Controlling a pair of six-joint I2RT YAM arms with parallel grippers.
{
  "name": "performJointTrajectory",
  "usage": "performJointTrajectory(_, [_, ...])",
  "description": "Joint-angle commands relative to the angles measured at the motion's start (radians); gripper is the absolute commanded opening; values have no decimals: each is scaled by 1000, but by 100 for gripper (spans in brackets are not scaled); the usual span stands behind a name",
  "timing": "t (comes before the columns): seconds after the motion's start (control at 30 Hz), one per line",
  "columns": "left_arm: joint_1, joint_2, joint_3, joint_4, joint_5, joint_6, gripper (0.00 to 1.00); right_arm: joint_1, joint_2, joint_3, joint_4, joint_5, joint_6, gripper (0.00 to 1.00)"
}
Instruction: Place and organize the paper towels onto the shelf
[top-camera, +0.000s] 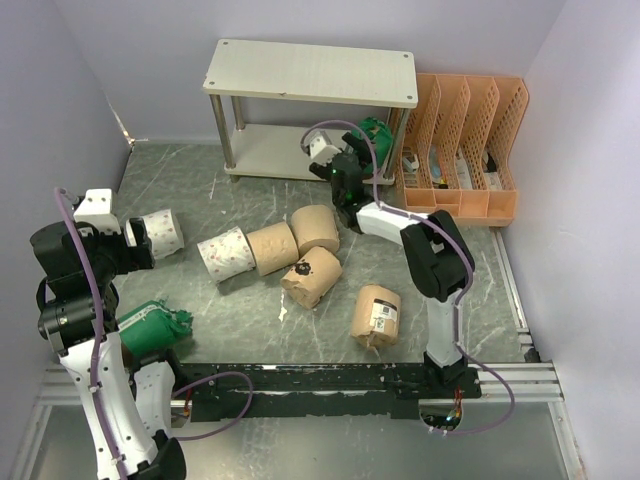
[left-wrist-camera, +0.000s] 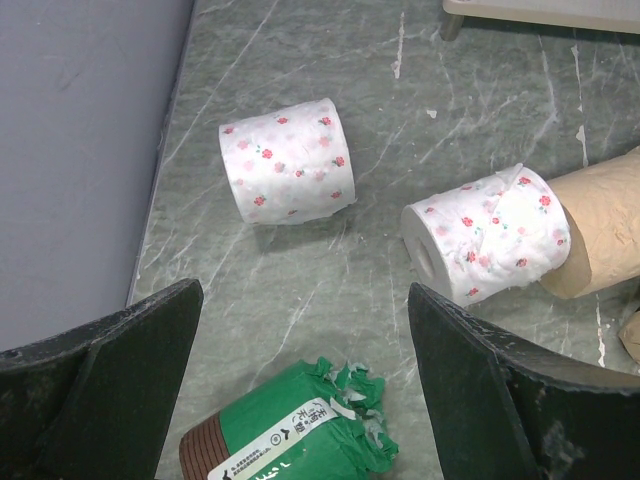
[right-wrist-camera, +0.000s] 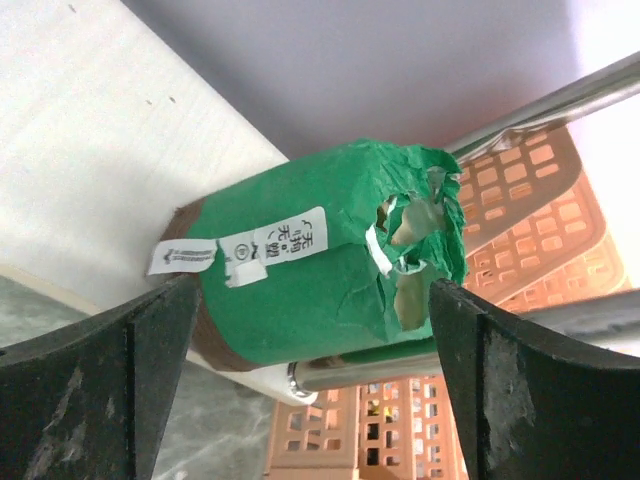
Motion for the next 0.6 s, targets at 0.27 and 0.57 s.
performJointTrajectory(0.27, [12,1,-5,26,-13,-4,95,254,-216,-226,295,140,39,100])
performJointTrajectory(0.57, [22,27,17,3,-8,4,96,409,-616,-535,8,-476,948,100])
